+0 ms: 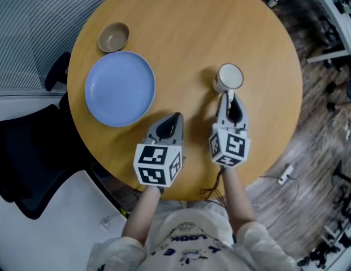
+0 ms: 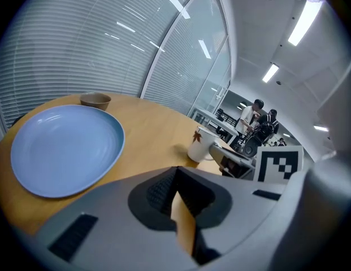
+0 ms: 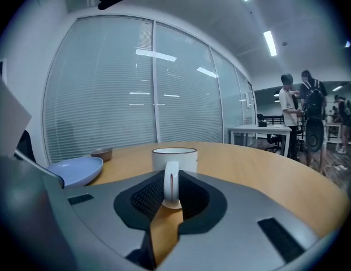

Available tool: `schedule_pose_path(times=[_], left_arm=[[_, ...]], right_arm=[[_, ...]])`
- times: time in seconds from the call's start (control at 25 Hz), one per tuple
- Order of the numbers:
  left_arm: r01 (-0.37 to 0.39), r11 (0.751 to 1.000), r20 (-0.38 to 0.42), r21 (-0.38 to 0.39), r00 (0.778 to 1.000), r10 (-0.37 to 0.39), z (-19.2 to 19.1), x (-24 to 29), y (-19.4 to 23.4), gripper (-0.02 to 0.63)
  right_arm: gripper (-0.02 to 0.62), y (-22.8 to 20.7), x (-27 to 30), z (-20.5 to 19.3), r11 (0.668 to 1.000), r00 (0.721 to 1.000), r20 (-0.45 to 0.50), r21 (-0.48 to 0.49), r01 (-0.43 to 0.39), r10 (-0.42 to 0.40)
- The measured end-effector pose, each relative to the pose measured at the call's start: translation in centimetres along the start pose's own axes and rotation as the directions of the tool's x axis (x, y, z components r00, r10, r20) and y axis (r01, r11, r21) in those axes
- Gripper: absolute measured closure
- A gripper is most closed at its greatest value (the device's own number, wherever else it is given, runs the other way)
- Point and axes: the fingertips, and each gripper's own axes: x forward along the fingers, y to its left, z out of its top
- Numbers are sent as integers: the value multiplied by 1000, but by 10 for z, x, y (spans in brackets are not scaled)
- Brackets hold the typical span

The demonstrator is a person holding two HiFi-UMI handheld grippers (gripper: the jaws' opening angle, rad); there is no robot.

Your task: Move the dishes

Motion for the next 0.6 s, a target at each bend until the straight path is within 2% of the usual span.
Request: schedule_pose_path(times=[0.32, 0.6], left_arm=[[-54, 998, 83, -40, 995, 57, 14, -30, 9, 603], [-132, 987, 149, -96, 978, 145, 9, -75, 30, 603]], right_arm=[[540, 39, -23, 28, 993, 993, 40, -57, -105, 107], [540, 110, -47, 40, 959, 960, 46, -79, -273, 277]])
